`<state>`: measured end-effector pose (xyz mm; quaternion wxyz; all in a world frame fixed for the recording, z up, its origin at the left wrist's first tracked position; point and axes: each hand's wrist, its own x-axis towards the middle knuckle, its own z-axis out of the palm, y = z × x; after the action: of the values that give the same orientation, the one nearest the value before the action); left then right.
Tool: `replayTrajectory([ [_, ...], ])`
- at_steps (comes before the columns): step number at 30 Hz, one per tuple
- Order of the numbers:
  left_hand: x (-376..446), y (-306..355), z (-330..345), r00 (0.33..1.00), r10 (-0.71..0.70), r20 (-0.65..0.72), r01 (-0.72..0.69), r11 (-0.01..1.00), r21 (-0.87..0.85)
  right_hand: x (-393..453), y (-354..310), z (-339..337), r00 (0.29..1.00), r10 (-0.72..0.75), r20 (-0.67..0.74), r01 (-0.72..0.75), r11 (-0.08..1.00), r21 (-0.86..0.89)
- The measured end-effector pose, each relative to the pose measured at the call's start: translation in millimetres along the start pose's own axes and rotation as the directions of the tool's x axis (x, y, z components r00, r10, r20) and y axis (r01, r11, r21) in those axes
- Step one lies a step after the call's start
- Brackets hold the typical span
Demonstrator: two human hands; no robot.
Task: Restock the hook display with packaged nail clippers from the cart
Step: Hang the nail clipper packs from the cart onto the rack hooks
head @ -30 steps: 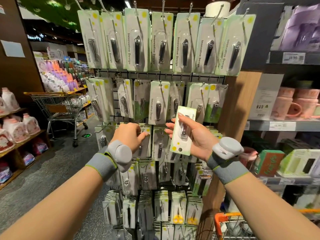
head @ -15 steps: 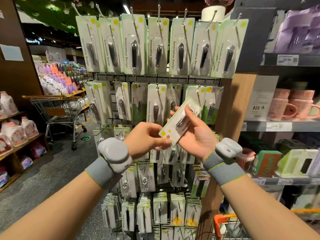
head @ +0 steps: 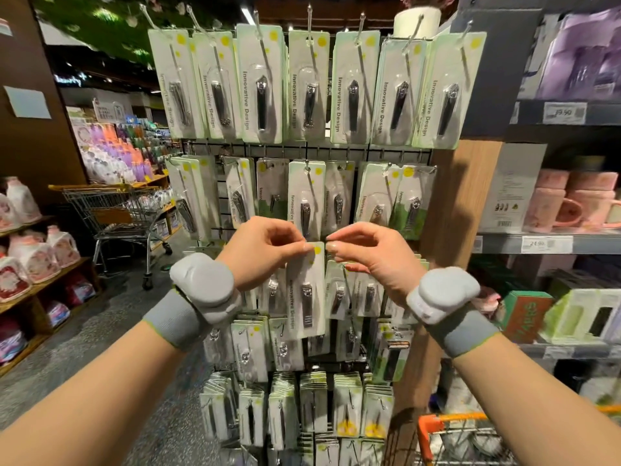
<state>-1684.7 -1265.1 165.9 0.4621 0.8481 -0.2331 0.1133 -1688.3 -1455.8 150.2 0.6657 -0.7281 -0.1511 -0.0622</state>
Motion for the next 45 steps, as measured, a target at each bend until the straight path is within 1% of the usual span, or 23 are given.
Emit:
replayTrajectory([
  [2,0.3,-3.4,3.5,0.999,0.004,0.036,-0.006,0.998,0.069,1.4,1.2,8.2,0.997,-0.067,0.038,0.073,0.983,-0.171],
  [5,2.4,-8.2,7.0,1.0,0.012,0.016,-0.015,0.977,0.212,8.3,6.8,15.3,0.991,-0.127,0.032,0.13,0.917,-0.377],
  [9,7.4,-17.5,9.0,1.0,-0.007,0.009,0.003,0.934,0.358,20.3,15.5,17.4,0.986,-0.163,0.042,0.157,0.807,-0.569],
  [13,12.5,-23.3,13.9,1.0,-0.014,0.027,-0.004,0.824,0.566,26.6,23.3,22.4,0.98,-0.177,0.087,0.185,0.679,-0.711],
  [16,15.3,-25.8,15.5,0.999,-0.031,0.013,0.015,0.767,0.641,27.2,26.0,24.5,0.978,-0.178,0.107,0.197,0.633,-0.749],
  [21,20.7,-24.2,20.3,1.0,0.003,0.019,-0.015,0.749,0.662,27.9,28.0,18.5,0.97,-0.227,0.091,0.21,0.579,-0.788],
  [30,30.9,-33.1,30.1,0.998,-0.062,0.017,0.033,0.72,0.693,37.5,36.9,20.8,0.974,-0.208,0.089,0.175,0.444,-0.879],
  [34,32.4,-38.0,31.2,0.997,-0.063,0.034,0.02,0.707,0.707,37.6,35.8,22.8,0.979,-0.19,0.075,0.144,0.382,-0.913],
  [36,31.8,-37.6,31.3,0.998,-0.047,0.041,0.004,0.708,0.706,36.9,34.6,22.9,0.979,-0.19,0.073,0.142,0.382,-0.913],
  [38,29.0,-35.3,29.5,0.999,-0.028,0.041,-0.009,0.724,0.69,35.3,33.5,22.2,0.975,-0.209,0.074,0.158,0.418,-0.895],
  [40,24.5,-33.5,25.4,0.999,0.023,0.039,-0.043,0.74,0.671,31.3,30.5,20.4,0.97,-0.234,0.06,0.165,0.46,-0.873],
  [42,17.1,-30.4,20.9,0.992,0.119,0.039,-0.115,0.745,0.657,22.9,25.8,16.2,0.963,-0.268,0.012,0.155,0.521,-0.84],
  [45,3.5,-21.0,18.3,0.963,0.27,0.011,-0.217,0.751,0.623,2.0,20.6,8.3,0.944,-0.32,-0.078,0.146,0.619,-0.771],
])
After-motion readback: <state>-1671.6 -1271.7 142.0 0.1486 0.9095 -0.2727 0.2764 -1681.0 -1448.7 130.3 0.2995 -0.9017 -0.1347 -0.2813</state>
